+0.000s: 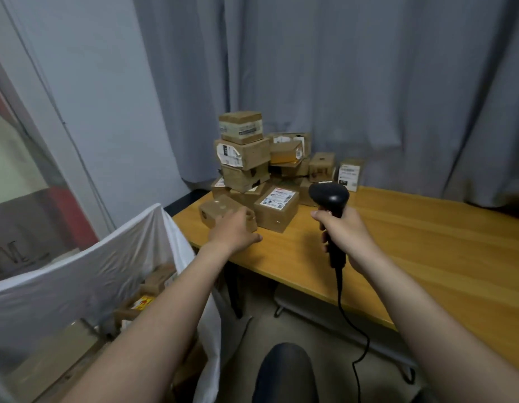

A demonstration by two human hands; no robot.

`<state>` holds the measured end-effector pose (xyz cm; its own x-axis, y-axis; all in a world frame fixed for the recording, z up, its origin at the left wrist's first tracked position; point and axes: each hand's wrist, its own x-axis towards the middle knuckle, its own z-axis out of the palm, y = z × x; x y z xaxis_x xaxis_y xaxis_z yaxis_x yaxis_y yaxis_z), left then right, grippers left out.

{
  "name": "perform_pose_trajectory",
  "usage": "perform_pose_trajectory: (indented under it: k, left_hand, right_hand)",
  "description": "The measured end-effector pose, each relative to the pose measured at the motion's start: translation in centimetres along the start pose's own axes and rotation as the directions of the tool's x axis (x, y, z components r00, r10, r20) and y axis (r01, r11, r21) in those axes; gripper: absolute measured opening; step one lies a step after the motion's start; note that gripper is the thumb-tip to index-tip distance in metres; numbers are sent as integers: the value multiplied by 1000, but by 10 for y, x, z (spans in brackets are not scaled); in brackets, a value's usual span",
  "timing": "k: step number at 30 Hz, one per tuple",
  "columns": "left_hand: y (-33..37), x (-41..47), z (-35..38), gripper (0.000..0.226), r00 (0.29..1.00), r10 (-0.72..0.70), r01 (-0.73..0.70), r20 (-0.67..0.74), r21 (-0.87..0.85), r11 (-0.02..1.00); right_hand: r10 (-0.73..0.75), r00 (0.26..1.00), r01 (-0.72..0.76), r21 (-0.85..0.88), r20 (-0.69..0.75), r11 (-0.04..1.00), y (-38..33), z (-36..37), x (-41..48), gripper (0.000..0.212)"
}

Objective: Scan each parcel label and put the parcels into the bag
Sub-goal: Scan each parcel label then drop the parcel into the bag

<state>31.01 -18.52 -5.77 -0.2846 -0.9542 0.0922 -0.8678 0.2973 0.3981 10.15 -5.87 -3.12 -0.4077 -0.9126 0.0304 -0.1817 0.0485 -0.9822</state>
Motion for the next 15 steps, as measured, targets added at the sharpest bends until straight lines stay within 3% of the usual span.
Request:
perform_pose_trajectory:
  k: [7,15]
  left_hand:
    - [26,47,52,78,1000,-28,26,-8,-187,982]
    - [49,118,89,90,996,-86,84,-8,-127,988]
  right_hand:
    - [83,996,-80,101,-24,992,18,-19,43,17]
    - [138,989,-129,129,-61,983,50,-26,97,18]
